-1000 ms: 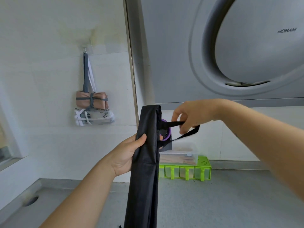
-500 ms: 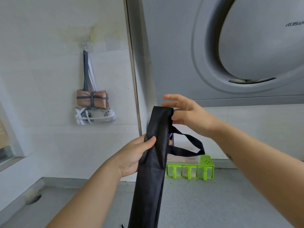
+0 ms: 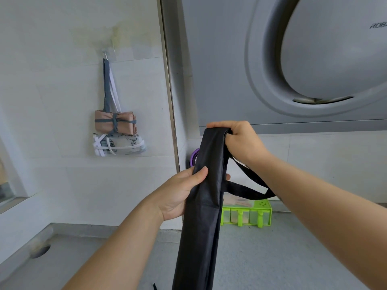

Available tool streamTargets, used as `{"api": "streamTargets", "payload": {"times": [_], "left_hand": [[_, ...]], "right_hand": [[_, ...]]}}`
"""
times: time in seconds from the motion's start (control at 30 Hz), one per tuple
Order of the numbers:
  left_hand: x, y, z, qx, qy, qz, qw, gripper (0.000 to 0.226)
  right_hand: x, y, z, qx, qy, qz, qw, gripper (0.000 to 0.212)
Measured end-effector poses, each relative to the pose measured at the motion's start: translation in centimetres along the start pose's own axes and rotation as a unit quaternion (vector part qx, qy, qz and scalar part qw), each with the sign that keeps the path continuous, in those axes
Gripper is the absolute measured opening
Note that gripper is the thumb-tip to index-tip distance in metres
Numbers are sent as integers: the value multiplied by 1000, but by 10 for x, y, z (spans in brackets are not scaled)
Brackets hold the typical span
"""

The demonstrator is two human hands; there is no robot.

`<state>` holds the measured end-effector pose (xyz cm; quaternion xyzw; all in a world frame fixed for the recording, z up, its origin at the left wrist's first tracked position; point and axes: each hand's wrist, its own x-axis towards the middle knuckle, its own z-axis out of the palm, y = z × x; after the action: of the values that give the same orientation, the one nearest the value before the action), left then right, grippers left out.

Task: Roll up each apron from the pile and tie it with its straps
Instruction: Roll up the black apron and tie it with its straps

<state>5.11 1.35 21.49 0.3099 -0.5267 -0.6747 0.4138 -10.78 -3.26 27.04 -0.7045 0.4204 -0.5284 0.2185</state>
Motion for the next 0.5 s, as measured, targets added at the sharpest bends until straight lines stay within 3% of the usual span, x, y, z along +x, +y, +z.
{"api": "streamTargets", "payload": {"times": [0.4, 0.5], "left_hand": [[2, -19, -3, 81, 18, 18, 996, 37], [5, -27, -8, 128, 64, 35, 989, 40]], "right_hand": [[6, 18, -1, 193, 42, 148, 969, 45], [7, 28, 0, 201, -1, 215, 956, 37]]}}
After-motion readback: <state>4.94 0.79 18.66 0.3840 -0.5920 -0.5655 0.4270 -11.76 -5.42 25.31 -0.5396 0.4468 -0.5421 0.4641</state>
